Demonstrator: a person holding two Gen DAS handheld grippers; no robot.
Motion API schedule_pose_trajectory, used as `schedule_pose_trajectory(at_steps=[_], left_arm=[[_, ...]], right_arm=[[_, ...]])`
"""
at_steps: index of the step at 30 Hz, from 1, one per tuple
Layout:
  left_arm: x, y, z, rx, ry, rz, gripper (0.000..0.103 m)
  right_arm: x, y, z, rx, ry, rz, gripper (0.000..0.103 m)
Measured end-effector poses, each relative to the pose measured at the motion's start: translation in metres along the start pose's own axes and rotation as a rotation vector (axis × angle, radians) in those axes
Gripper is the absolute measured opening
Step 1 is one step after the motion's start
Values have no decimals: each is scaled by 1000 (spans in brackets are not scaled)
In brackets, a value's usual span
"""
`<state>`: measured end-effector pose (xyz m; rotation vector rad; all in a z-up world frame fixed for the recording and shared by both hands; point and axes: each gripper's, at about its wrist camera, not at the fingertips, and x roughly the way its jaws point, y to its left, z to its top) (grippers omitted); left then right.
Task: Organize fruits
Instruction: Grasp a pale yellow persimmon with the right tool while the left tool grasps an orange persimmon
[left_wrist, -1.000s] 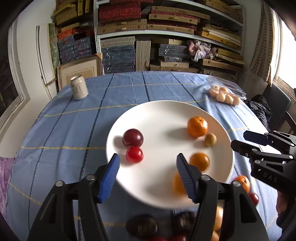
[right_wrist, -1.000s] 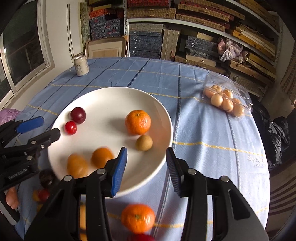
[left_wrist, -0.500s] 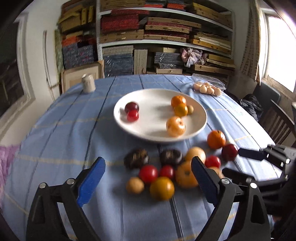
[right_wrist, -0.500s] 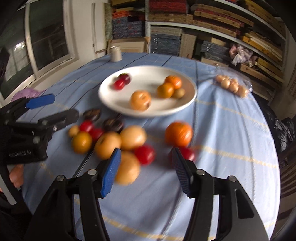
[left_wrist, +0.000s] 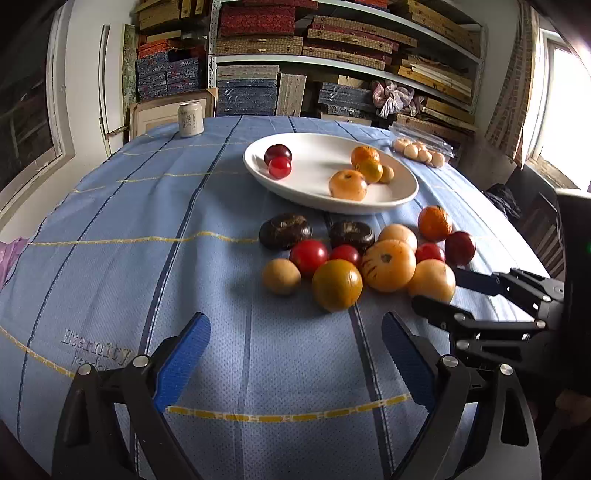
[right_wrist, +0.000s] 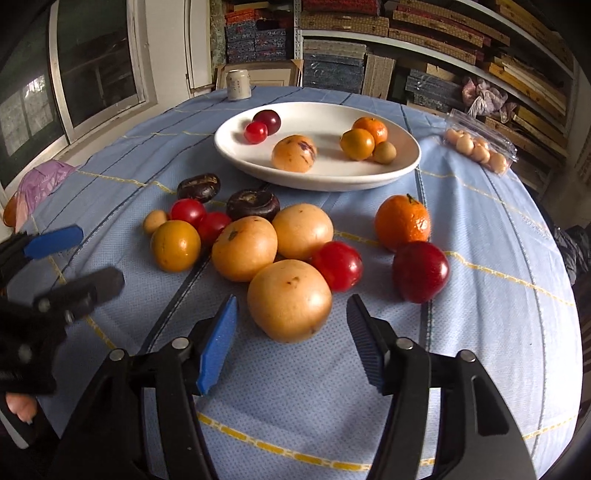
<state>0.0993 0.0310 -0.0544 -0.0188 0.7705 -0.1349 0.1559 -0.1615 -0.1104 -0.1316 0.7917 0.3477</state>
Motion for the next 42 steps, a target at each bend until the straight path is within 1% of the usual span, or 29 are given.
schedule_pose_trajectory(at_steps=[6, 8, 9, 12, 16, 20, 24, 29, 31, 33, 34, 36, 37, 39, 40, 41, 42], left_arm=[[8, 0, -4, -2, 20, -5, 94], [9, -1, -4, 2, 21, -3, 94], [9, 0, -4, 1, 23, -3, 94], [11, -1, -5, 0, 30, -4, 94], [13, -3, -4, 8, 37, 3, 94], [11, -9, 1, 29, 27, 21, 94], [14, -20, 8, 53, 14, 33, 95], [27, -25, 14, 28, 21, 97, 94], [34, -24, 16, 11, 36, 103, 90], [38, -24, 17, 1, 51, 88, 84], [41, -25, 18, 4, 60, 88, 83], [44, -25, 18, 5, 70, 81, 76], [45, -26, 18, 6, 72, 81, 74], [46, -26, 19, 6, 73, 73, 64], [47, -26, 19, 6, 76, 71, 63], [47, -26, 18, 4, 76, 67, 59], [46, -26, 17, 1, 73, 61, 50]], right_arm=[[8, 0, 7, 27, 11, 8, 59], [9, -1, 7, 32, 13, 7, 53], [9, -1, 7, 33, 14, 9, 46], [8, -3, 7, 37, 15, 14, 46], [5, -2, 4, 22, 12, -4, 46], [-7, -5, -5, 23, 3, 14, 46], [-22, -14, -14, 46, -24, 8, 46], [-34, -18, -26, 62, -36, 17, 46], [-37, -17, -28, 62, -42, 22, 46], [-39, -16, -31, 60, -47, 29, 46], [-40, -16, -32, 60, -48, 30, 46], [-41, -17, -32, 61, -50, 32, 46], [-41, -17, -32, 62, -49, 32, 46], [-40, -17, -33, 64, -47, 33, 46], [-40, -17, -33, 63, -47, 32, 46], [-40, -17, -33, 64, -46, 32, 46], [-40, -17, -33, 64, -46, 33, 46]])
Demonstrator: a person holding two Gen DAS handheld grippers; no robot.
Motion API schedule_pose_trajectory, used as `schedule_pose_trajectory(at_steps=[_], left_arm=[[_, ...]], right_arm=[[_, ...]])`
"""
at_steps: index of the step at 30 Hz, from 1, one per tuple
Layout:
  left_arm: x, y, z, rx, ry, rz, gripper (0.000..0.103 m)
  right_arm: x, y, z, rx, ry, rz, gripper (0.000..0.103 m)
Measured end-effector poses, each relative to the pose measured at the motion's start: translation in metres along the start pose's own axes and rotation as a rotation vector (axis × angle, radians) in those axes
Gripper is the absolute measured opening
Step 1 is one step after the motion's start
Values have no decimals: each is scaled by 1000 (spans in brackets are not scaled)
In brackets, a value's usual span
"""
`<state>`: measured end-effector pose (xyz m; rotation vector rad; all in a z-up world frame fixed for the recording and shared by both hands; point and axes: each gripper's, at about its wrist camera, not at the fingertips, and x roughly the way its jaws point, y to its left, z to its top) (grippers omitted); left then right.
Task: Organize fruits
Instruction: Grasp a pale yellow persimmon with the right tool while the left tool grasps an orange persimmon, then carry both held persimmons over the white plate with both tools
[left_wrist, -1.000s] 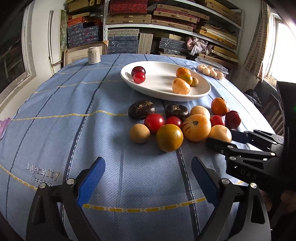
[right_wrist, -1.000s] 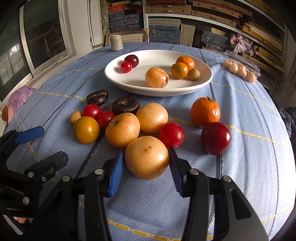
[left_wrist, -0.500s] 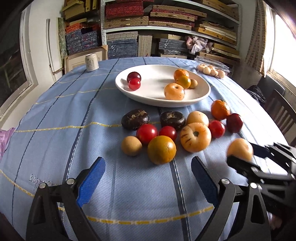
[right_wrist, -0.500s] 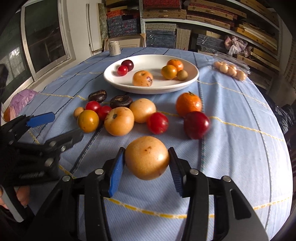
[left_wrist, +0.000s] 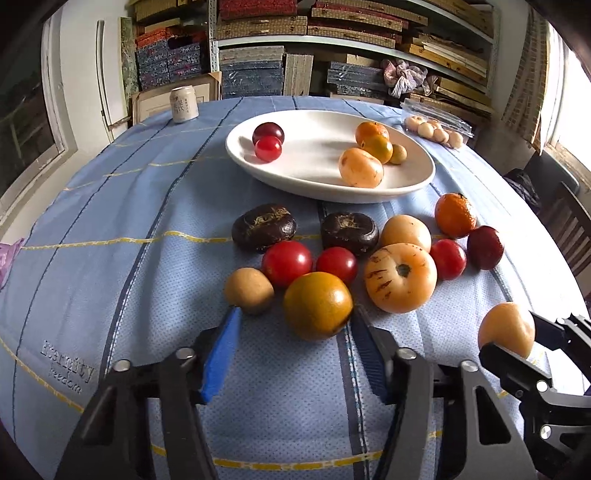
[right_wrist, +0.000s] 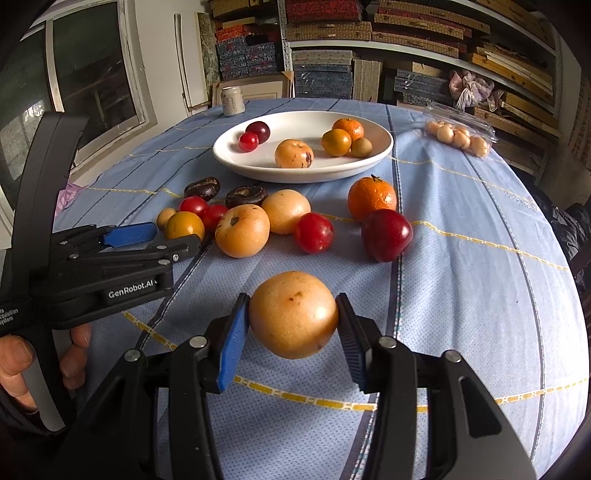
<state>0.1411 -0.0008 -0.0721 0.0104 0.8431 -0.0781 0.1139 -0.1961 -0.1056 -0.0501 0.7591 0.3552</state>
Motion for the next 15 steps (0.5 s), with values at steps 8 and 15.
schedule_pose_trajectory(at_steps=[8, 15], left_arm=[[-3, 4, -5, -18, 1, -36, 38], [-13, 6, -12, -13, -5, -64, 37]], right_arm=[[-1, 0, -1, 3, -7, -6, 46], [-2, 1, -1, 6, -9, -9, 46]])
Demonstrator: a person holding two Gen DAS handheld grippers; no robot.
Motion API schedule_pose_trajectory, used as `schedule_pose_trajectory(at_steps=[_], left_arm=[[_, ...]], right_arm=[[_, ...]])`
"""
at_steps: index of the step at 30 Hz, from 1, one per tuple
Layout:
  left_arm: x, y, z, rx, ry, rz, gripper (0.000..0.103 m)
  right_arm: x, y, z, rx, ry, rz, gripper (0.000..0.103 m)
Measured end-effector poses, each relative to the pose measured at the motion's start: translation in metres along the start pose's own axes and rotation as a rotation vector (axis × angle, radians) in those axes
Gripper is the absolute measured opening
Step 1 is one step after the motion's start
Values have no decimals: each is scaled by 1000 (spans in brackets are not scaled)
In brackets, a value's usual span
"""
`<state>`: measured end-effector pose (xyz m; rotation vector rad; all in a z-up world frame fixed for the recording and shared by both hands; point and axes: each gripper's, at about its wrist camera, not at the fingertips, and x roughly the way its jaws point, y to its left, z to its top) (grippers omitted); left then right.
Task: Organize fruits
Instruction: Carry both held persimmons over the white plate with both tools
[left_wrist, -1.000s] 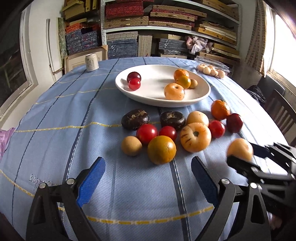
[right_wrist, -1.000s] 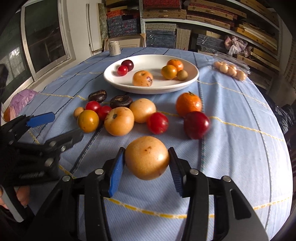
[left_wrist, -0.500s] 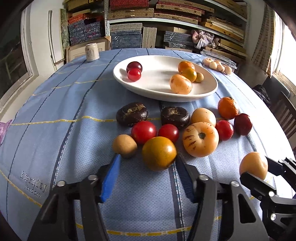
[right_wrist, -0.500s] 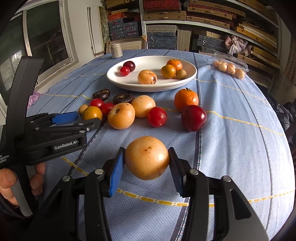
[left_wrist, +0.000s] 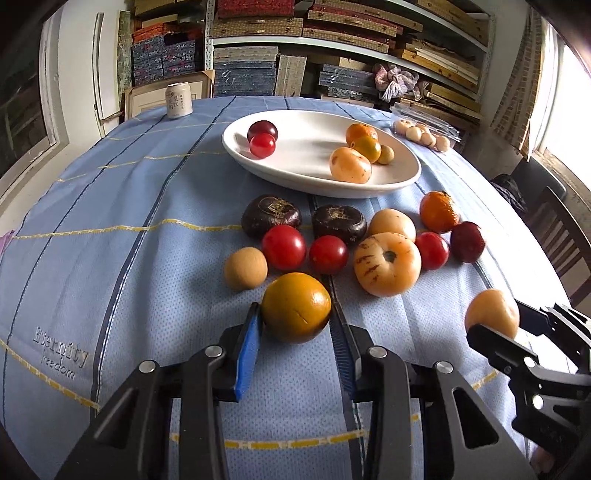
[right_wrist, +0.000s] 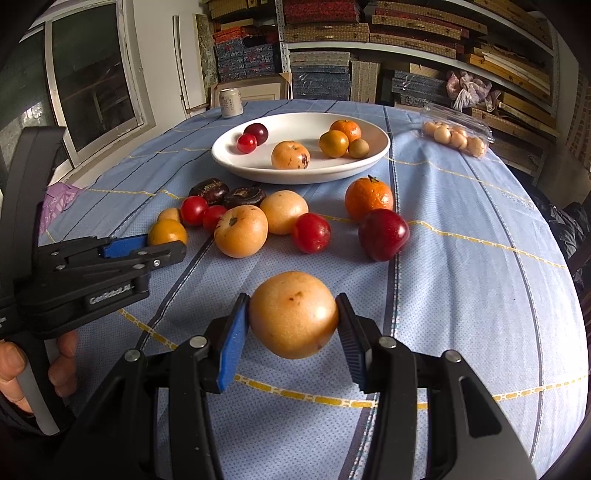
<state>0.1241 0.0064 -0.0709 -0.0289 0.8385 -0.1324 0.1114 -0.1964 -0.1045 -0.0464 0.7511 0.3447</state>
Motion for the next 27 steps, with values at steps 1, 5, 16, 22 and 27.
schedule_pose_trajectory(at_steps=[1, 5, 16, 22, 27], left_arm=[[-3, 0, -1, 3, -3, -4, 37], [-11, 0, -2, 9, -17, -16, 37], [-37, -1, 11, 21, -77, -28, 37], [-44, -3, 32, 34, -108, -22, 38], [-39, -5, 55, 46, -117, -18, 38]], right_arm=[[0, 0, 0, 1, -1, -1, 46], [-3, 0, 1, 2, -7, -3, 46], [-25, -1, 27, -3, -60, 1, 46], [-33, -11, 59, 2, -97, -3, 46], [-23, -16, 89, -4, -86, 2, 46]])
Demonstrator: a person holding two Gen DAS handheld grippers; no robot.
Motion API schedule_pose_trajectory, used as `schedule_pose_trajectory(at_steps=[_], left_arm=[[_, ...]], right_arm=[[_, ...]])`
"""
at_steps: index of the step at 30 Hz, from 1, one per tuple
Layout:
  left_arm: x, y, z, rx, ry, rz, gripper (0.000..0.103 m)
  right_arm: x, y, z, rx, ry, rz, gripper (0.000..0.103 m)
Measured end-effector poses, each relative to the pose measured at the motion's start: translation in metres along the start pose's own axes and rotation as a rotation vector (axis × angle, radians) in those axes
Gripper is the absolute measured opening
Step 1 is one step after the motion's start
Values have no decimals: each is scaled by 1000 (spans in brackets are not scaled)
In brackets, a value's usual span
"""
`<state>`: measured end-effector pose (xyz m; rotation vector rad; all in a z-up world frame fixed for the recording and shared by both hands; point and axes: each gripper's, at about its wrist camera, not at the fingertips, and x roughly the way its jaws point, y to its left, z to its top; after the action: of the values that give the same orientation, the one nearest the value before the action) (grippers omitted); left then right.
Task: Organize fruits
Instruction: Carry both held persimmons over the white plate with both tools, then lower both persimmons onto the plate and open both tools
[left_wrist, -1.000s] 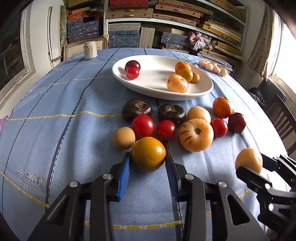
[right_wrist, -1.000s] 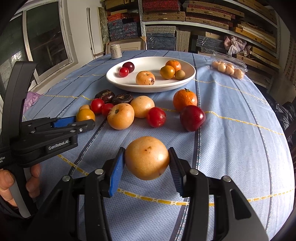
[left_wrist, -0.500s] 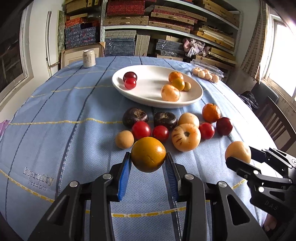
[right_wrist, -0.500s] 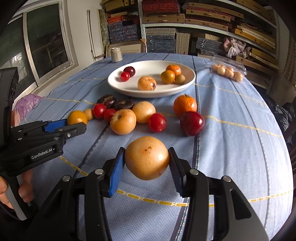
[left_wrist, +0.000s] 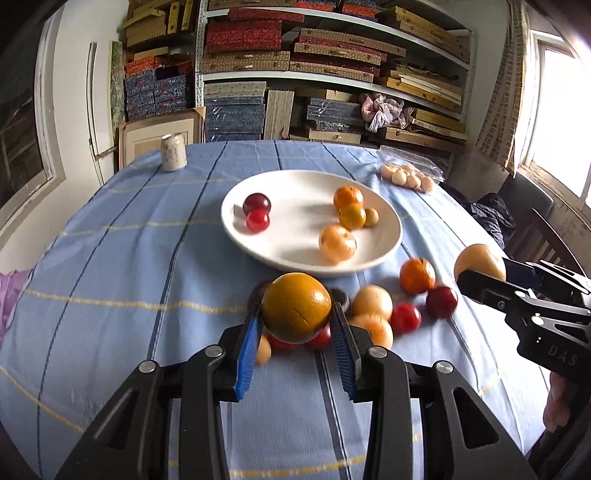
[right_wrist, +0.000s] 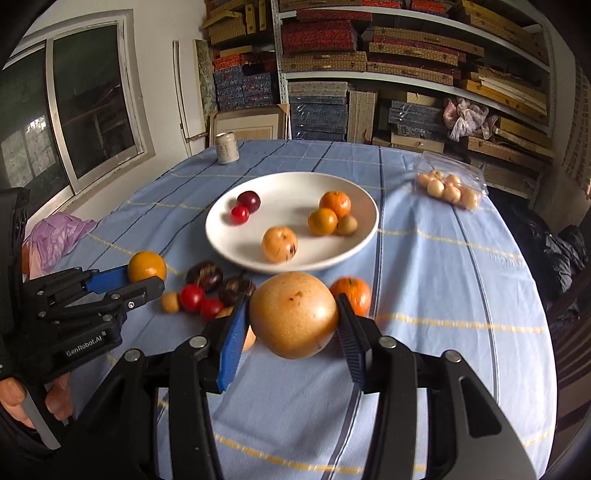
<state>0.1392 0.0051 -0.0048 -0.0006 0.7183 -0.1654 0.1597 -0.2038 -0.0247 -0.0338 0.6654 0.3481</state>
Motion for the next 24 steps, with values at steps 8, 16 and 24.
schedule_pose_trajectory(at_steps=[8, 16, 24], left_arm=[[32, 9, 40, -8, 23, 12, 38], [75, 13, 62, 5, 65, 36, 38], [112, 16, 69, 11, 116, 42, 38]], right_arm=[[41, -16, 40, 13, 44, -15, 46], [102, -31, 69, 37, 110, -26, 46], [141, -40, 75, 48, 178, -38, 46]])
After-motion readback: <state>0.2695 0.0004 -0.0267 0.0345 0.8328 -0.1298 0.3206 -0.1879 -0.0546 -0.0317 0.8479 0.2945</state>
